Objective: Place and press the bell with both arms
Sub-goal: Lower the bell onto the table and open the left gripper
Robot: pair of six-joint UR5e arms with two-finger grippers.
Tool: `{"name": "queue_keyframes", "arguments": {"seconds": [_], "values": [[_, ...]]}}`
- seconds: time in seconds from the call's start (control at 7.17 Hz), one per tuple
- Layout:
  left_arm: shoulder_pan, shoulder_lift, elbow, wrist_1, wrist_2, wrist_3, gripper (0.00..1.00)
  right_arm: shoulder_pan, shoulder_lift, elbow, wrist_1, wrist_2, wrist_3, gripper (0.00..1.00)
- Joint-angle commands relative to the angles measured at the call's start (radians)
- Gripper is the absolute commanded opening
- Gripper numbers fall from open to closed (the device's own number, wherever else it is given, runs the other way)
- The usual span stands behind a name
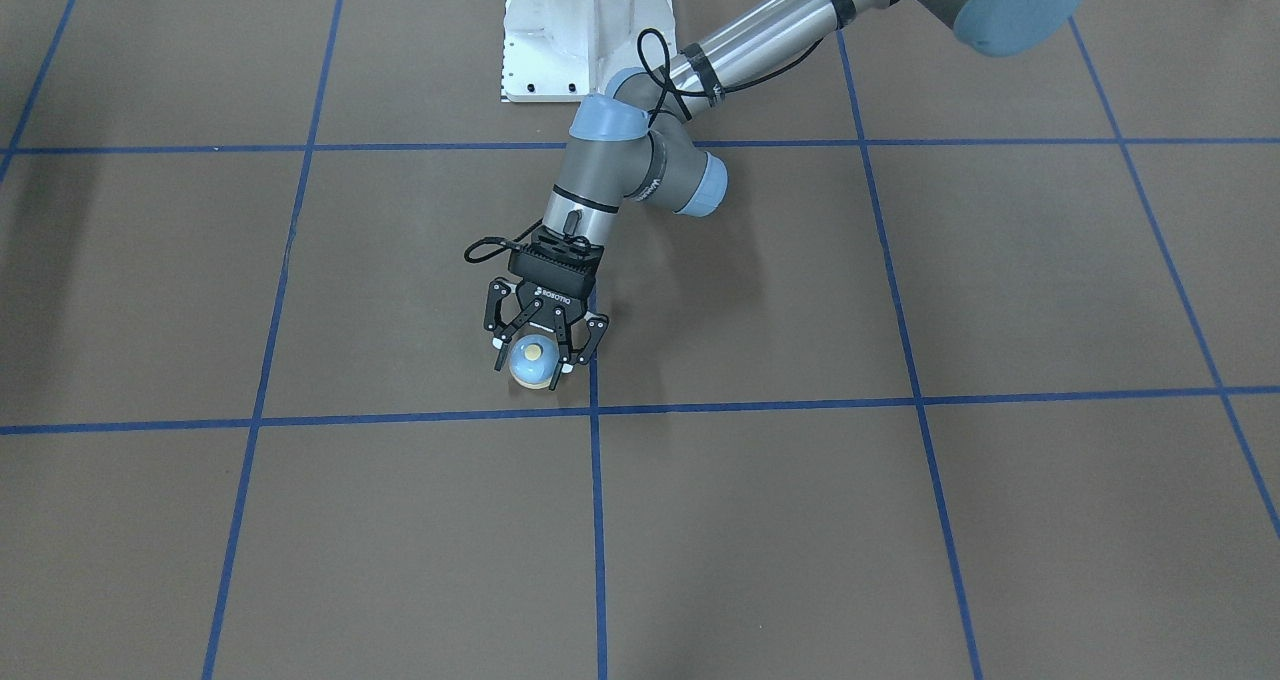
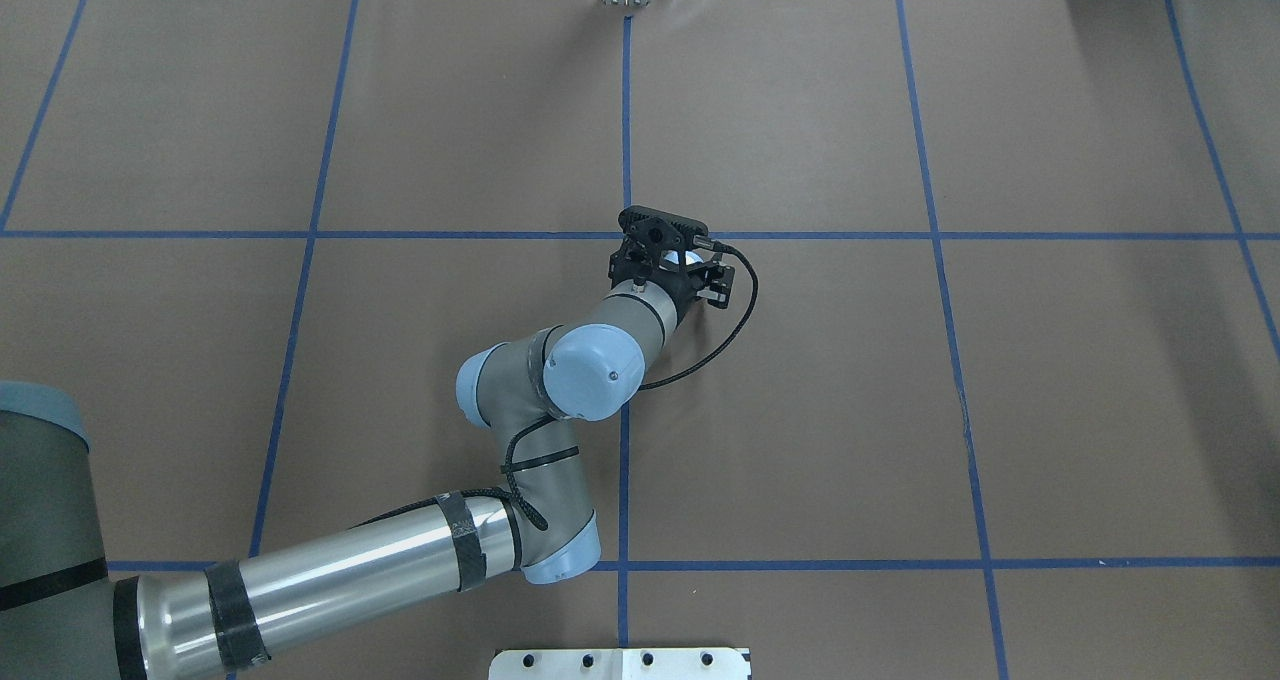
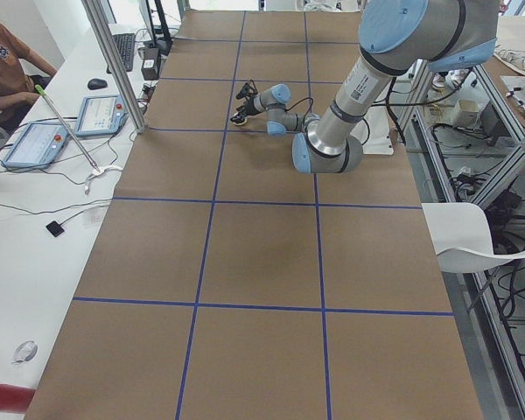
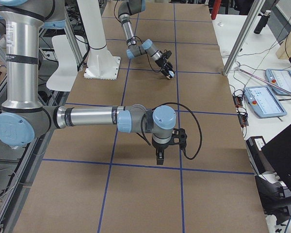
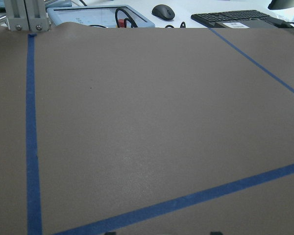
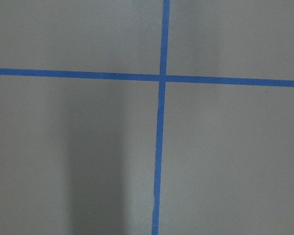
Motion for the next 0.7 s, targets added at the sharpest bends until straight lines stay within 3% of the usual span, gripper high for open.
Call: {"name": "queue_keyframes", "arguments": {"seconds": [0.0,0.28,0.42,0.56], "values": [[0.001,0.001,-0.006,0.000,0.000,-0.005,1.00,0.000,0.000,0.000,0.000,-0.002,-0.002,1.00],[-0.022,-0.016,-0.047,0.011,-0.013,-0.005,1.00,0.000,0.002,0.000,0.002,-0.002,0.009,1.00],[-0.061,-0.016,-0.052,0.039,-0.070,-0.005,1.00,-0.006,0.030,0.017,0.002,-0.006,0.009,1.00],[-0.116,-0.015,-0.111,0.164,-0.173,-0.003,1.00,-0.006,0.040,0.023,0.003,-0.002,0.014,1.00]]}}
